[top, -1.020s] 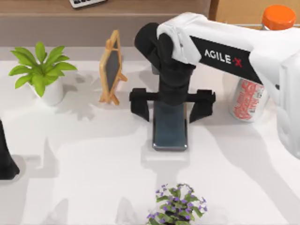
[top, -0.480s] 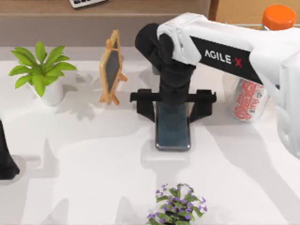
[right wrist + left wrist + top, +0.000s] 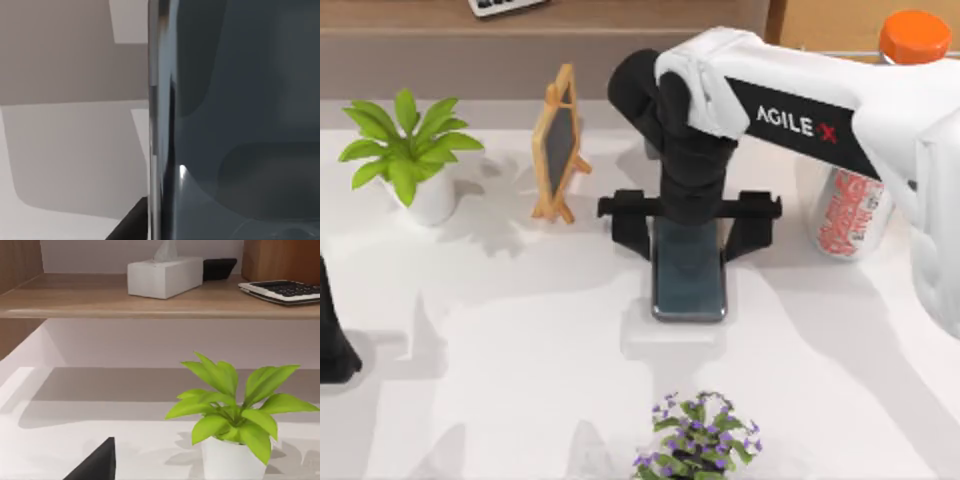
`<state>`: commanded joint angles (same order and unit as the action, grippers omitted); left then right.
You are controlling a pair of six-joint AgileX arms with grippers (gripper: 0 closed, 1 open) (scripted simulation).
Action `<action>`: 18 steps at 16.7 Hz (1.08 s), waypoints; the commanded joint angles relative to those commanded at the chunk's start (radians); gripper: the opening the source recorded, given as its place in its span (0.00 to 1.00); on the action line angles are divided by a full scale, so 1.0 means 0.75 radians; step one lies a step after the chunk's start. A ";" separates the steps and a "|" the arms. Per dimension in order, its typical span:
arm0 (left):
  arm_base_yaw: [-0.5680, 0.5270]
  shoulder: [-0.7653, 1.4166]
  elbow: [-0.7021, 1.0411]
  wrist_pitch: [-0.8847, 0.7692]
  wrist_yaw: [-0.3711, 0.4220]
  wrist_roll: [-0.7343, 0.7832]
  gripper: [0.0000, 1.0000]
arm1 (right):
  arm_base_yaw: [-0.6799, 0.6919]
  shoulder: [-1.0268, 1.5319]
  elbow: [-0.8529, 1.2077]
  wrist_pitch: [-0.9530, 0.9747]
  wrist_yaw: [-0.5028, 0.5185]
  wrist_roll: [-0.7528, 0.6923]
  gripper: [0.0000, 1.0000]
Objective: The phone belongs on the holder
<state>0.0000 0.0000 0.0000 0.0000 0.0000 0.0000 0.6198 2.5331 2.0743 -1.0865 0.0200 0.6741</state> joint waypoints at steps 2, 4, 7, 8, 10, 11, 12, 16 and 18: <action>0.000 0.000 0.000 0.000 0.000 0.000 1.00 | 0.000 0.000 0.000 0.000 0.000 0.000 0.00; 0.000 0.000 0.000 0.000 0.000 0.000 1.00 | -0.004 -0.050 0.001 -0.024 0.023 -0.008 0.00; 0.000 0.000 0.000 0.000 0.000 0.000 1.00 | -0.004 -0.058 0.030 -0.059 0.023 -0.007 0.00; 0.000 0.000 0.000 0.000 0.000 0.000 1.00 | -0.004 -0.060 0.042 -0.082 0.023 -0.007 0.00; 0.000 0.000 0.000 0.000 0.000 0.000 1.00 | -0.004 -0.070 0.066 -0.111 0.023 -0.008 0.00; 0.000 0.000 0.000 0.000 0.000 0.000 1.00 | -0.004 -0.071 0.069 -0.114 0.023 -0.008 0.00; 0.000 0.000 0.000 0.000 0.000 0.000 1.00 | -0.004 -0.071 0.069 -0.114 0.023 -0.008 0.00; 0.000 0.000 0.000 0.000 0.000 0.000 1.00 | -0.002 -0.077 0.074 -0.105 0.027 -0.006 0.00; 0.000 0.000 0.000 0.000 0.000 0.000 1.00 | 0.006 -0.130 0.090 -0.075 0.049 -0.008 0.00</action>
<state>0.0000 0.0000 0.0000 0.0000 0.0000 0.0000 0.6243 2.4359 2.1420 -1.1429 0.0564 0.6683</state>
